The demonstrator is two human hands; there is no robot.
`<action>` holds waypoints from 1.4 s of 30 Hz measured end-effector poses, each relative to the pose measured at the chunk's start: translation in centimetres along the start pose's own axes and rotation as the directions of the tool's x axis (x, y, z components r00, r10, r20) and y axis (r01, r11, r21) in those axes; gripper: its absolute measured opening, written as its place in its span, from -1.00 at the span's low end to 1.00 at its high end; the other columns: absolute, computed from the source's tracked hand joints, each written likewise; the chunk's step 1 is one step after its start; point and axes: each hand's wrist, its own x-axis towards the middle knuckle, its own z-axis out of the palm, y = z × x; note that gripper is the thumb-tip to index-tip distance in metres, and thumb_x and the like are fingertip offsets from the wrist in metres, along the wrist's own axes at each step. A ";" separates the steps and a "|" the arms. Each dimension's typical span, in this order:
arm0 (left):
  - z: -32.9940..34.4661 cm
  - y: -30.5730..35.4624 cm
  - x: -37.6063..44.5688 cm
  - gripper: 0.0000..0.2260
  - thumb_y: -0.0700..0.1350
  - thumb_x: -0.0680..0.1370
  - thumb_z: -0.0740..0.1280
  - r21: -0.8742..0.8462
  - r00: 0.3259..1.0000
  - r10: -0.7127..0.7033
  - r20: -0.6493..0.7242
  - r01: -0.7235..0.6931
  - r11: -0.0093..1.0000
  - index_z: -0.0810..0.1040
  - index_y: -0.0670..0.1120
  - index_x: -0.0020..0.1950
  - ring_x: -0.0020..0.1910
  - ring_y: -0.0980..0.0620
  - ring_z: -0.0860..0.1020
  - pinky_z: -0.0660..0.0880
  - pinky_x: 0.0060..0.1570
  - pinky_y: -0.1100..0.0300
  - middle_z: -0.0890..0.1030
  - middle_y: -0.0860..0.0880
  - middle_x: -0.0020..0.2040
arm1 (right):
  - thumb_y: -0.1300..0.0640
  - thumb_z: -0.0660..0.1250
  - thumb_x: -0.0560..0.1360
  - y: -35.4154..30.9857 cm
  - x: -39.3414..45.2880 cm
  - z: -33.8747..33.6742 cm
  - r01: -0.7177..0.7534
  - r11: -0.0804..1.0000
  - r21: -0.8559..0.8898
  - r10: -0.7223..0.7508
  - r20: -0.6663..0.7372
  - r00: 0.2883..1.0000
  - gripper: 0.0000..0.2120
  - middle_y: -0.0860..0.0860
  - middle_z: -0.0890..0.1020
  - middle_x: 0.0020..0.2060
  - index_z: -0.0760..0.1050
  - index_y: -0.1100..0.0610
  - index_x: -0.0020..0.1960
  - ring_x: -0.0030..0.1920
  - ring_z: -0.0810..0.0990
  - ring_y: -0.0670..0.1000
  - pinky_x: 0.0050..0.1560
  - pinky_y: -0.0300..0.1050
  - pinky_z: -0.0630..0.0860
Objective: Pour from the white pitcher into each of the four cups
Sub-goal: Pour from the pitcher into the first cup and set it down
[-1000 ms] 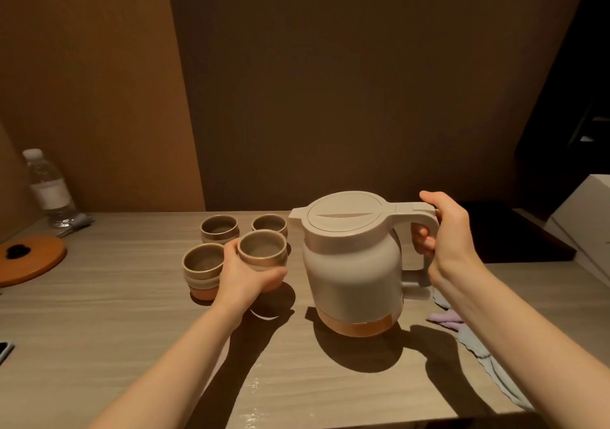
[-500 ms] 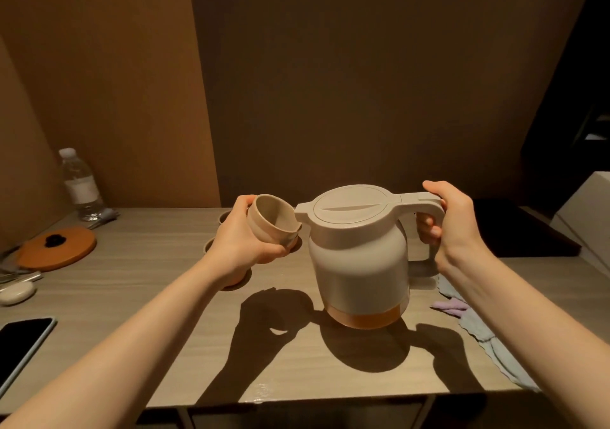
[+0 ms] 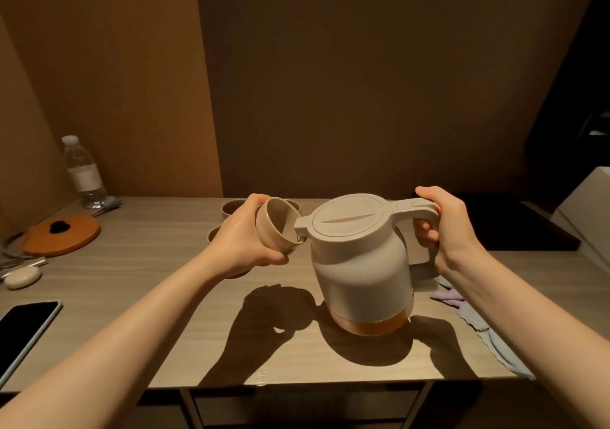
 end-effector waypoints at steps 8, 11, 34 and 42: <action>0.3 -0.1 -0.1 -0.17 -0.06 0.15 0.66 0.028 1.000 0.015 0.019 -0.015 0.999 0.31 0.11 0.31 0.10 0.09 0.50 0.48 -0.04 0.23 0.47 0.16 0.11 | -0.04 0.26 0.54 0.5 -0.1 0.0 0.014 1.000 -0.027 -0.014 0.015 1.000 -0.57 -0.06 0.37 -0.62 0.38 0.11 -0.45 -0.60 0.27 -0.12 -0.46 -0.25 0.22; 0.4 -0.3 -0.2 -0.16 -0.05 0.14 0.66 0.033 1.000 0.024 0.013 -0.024 0.999 0.33 0.11 0.32 0.12 0.08 0.50 0.50 0.02 0.18 0.49 0.15 0.14 | -0.03 0.26 0.55 0.5 0.0 0.0 0.018 0.999 -0.046 -0.017 0.025 1.000 -0.57 -0.06 0.37 -0.62 0.37 0.11 -0.45 -0.60 0.27 -0.12 -0.46 -0.24 0.22; 2.3 -2.8 -1.2 -0.18 -0.04 0.15 0.65 -0.049 0.999 -0.051 0.016 0.052 0.997 0.30 0.15 0.29 0.17 0.05 0.48 0.55 0.09 0.08 0.47 0.11 0.20 | -0.06 0.26 0.54 1.3 0.7 1.0 -0.021 0.986 -0.164 0.029 0.046 0.998 -0.55 -0.05 0.36 -0.61 0.37 0.11 -0.46 -0.57 0.28 -0.10 -0.40 -0.18 0.24; 2.8 -3.8 -1.5 -0.15 -0.01 0.11 0.65 -0.115 0.996 -0.085 0.009 0.085 0.990 0.33 0.14 0.31 0.17 0.06 0.49 0.56 0.12 0.03 0.48 0.13 0.19 | -0.07 0.25 0.55 1.2 0.9 1.4 -0.012 0.981 -0.191 0.023 0.055 0.998 -0.55 -0.05 0.37 -0.62 0.39 0.12 -0.45 -0.57 0.29 -0.11 -0.41 -0.22 0.26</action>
